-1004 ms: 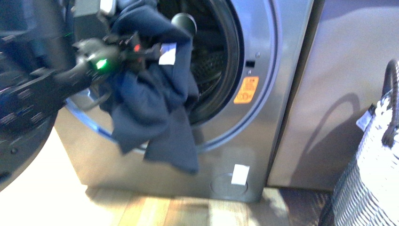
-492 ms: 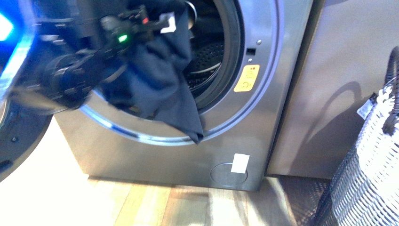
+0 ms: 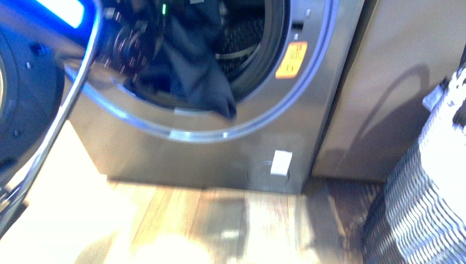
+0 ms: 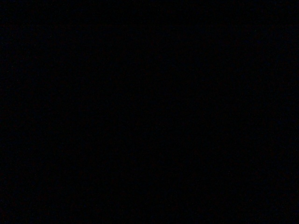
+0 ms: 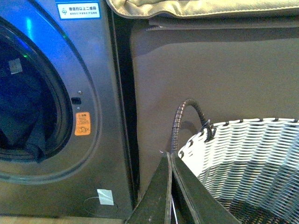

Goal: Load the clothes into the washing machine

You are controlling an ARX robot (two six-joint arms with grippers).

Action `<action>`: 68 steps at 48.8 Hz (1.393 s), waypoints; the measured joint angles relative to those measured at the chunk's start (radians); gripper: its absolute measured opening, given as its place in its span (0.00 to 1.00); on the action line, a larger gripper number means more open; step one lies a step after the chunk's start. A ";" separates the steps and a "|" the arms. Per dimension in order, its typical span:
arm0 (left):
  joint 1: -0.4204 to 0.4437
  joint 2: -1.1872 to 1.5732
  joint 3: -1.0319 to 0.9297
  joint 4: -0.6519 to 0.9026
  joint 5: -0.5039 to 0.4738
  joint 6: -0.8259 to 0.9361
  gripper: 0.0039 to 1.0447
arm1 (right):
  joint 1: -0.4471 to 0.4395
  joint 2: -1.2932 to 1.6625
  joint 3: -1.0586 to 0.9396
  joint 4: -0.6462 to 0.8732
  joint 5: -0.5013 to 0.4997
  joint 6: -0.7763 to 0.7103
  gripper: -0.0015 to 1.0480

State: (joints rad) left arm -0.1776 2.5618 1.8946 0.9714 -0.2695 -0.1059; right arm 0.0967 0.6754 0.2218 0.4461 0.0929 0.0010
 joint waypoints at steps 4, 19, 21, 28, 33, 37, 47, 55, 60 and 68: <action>0.000 0.031 0.061 -0.008 -0.043 -0.009 0.15 | -0.060 -0.042 -0.039 -0.001 -0.082 0.000 0.02; -0.006 0.060 0.105 -0.073 0.001 -0.027 0.15 | -0.094 -0.160 -0.122 -0.036 -0.091 0.000 0.02; -0.008 0.060 0.101 -0.100 0.017 -0.025 0.15 | -0.094 -0.172 -0.128 -0.042 -0.091 0.000 0.02; -0.016 0.068 0.056 -0.182 0.084 -0.001 0.15 | -0.095 -0.222 -0.148 -0.071 -0.091 0.000 0.02; -0.020 0.079 0.019 -0.212 0.089 -0.003 0.15 | -0.095 -0.259 -0.161 -0.093 -0.091 0.000 0.02; -0.019 0.084 -0.002 -0.224 0.090 -0.004 0.15 | -0.095 -0.285 -0.171 -0.110 -0.091 0.000 0.02; -0.002 0.084 -0.010 -0.285 0.092 -0.013 0.15 | -0.095 -0.342 -0.186 -0.152 -0.091 0.000 0.02; 0.010 0.084 -0.005 -0.373 0.113 -0.011 0.38 | -0.095 -0.386 -0.218 -0.156 -0.091 0.000 0.02; 0.012 0.084 0.006 -0.398 0.120 -0.012 0.51 | -0.095 -0.414 -0.218 -0.182 -0.092 0.000 0.02; 0.012 0.084 0.013 -0.409 0.146 -0.027 0.75 | -0.095 -0.456 -0.218 -0.222 -0.091 0.000 0.02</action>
State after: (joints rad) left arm -0.1658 2.6457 1.9080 0.5625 -0.1234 -0.1329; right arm 0.0021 0.2195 0.0040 0.2245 0.0017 0.0006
